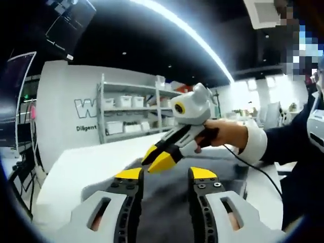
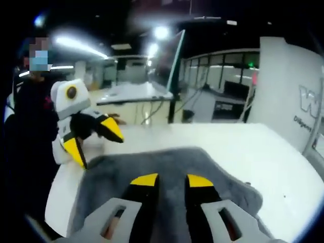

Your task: Open the folded towel by lifting each exposed corner and separating the folded layers until the towel lies flat within the target outline without major curled edges

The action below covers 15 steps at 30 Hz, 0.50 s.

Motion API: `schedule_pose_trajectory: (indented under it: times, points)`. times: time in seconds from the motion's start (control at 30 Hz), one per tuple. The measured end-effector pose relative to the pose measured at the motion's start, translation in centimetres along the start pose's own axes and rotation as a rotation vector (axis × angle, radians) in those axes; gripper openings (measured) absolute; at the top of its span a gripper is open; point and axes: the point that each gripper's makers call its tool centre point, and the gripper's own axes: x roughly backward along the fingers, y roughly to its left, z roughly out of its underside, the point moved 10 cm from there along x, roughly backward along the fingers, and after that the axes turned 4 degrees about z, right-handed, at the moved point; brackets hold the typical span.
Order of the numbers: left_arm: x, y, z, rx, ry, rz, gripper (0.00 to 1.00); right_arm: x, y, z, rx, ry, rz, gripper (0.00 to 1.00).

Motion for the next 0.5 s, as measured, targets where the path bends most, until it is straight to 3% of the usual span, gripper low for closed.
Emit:
schedule_pose_trajectory:
  times: [0.3,0.47,0.5]
  points:
    - [-2.2,-0.8,-0.9,-0.02,0.033,0.017,0.37,3.6,-2.3,1.0,0.004,0.003,0.083,0.17]
    - [-3.6,-2.0,-1.9,-0.007,0.002,0.09,0.36,5.9,-2.2,2.6,-0.005,0.004,0.132,0.16]
    - [-4.0,-2.2,-2.0,-0.008,0.004,0.101,0.36,6.3,-3.5,2.7,-0.017,0.001,0.14,0.16]
